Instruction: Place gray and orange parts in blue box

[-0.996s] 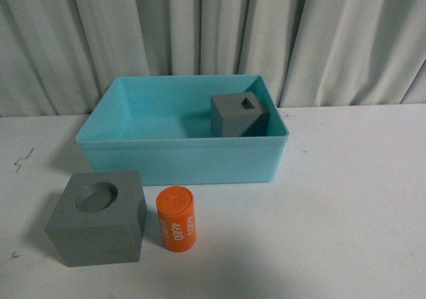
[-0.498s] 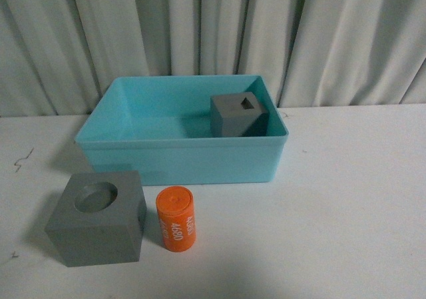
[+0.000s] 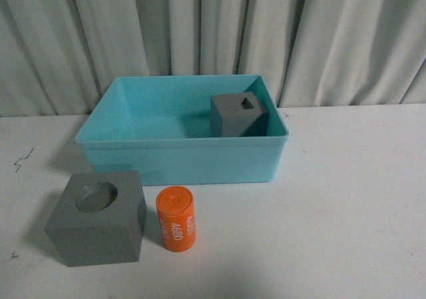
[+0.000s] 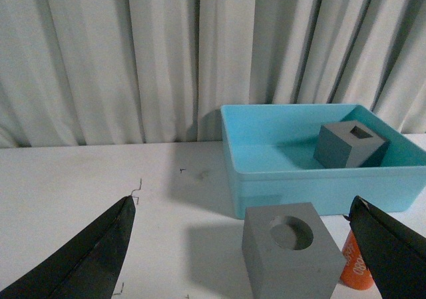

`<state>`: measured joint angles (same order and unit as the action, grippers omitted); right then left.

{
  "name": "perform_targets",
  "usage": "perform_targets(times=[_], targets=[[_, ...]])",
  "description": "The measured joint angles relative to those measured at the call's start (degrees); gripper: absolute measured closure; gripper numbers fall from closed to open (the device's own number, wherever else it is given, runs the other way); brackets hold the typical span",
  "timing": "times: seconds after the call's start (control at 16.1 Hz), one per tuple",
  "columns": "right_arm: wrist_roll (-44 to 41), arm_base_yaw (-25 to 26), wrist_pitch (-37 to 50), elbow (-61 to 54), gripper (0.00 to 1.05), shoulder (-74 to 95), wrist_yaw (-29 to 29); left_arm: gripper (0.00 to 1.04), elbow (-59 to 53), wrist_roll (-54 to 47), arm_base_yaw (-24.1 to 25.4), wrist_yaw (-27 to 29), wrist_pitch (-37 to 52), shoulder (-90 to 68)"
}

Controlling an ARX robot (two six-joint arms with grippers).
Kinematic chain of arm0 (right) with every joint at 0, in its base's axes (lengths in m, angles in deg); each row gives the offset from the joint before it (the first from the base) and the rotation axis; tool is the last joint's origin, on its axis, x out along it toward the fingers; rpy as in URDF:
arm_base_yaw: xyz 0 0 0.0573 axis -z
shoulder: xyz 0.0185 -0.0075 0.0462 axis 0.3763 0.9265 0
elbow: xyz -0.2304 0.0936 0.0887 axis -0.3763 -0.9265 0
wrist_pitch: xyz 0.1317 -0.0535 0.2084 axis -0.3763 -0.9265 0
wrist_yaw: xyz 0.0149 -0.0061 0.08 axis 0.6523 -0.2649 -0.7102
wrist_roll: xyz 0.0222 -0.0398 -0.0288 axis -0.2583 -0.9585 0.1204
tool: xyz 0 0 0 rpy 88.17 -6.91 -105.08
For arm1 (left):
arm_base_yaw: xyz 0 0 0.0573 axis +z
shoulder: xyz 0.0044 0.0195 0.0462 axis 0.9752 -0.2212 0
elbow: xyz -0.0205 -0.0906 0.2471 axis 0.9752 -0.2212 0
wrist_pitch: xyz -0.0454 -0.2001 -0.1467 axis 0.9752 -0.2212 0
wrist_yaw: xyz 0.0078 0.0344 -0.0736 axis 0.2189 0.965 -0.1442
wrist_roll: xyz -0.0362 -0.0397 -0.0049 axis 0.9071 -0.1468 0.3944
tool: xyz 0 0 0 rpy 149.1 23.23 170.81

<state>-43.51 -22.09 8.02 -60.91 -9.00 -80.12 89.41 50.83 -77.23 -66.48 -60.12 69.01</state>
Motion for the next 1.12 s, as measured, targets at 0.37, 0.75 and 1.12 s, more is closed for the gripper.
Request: perform_targets(times=[0.37, 0.75, 1.12], targets=[[0.0, 0.0, -11.0, 0.0, 1.03, -10.4, 0.0, 0.07, 0.0, 0.0, 0.0, 0.0, 0.0, 0.0], [-0.1, 0.0, -11.0, 0.0, 0.40, -10.4, 0.0, 0.07, 0.0, 0.0, 0.0, 0.0, 0.0, 0.0], [0.0, 0.0, -11.1, 0.0, 0.06, -10.4, 0.0, 0.07, 19.0, 14.0, -1.7, 0.2, -21.4, -36.5]])
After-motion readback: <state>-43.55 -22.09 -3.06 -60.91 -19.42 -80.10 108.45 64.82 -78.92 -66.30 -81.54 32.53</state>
